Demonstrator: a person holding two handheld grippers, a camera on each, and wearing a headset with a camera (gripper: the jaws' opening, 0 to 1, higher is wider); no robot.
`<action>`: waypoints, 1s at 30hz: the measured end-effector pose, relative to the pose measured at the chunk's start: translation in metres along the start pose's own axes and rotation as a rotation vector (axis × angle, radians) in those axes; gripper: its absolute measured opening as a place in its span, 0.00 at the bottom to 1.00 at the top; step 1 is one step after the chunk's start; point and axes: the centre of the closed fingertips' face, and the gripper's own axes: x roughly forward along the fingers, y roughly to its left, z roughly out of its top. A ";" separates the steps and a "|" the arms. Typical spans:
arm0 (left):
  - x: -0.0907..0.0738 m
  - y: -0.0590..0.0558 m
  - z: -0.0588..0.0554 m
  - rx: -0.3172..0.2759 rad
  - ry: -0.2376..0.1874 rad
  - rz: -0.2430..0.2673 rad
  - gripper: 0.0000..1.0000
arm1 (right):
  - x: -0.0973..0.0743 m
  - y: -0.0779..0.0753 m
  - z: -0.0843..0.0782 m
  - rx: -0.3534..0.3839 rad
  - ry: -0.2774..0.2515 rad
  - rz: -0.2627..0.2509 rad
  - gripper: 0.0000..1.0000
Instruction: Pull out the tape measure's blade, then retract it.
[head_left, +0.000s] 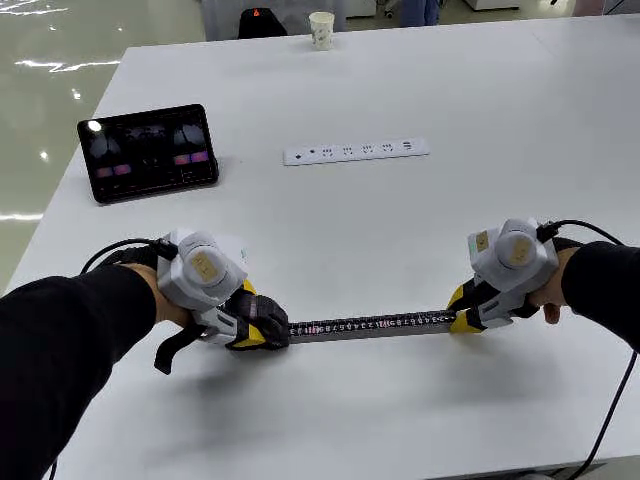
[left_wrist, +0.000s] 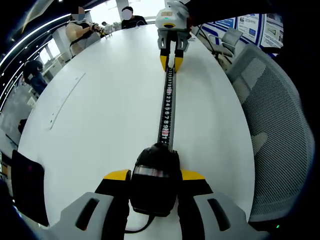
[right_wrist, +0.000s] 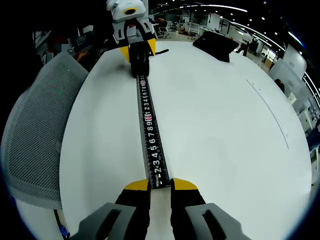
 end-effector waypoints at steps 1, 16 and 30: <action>0.000 0.000 0.000 0.000 0.000 0.000 0.31 | 0.000 0.000 0.000 0.000 0.002 -0.001 0.12; -0.002 -0.002 0.000 0.016 0.033 -0.019 0.32 | 0.000 -0.002 -0.001 0.007 0.014 -0.045 0.13; -0.011 0.010 -0.005 -0.120 -0.003 0.057 0.43 | -0.014 -0.001 0.009 0.084 -0.086 -0.164 0.19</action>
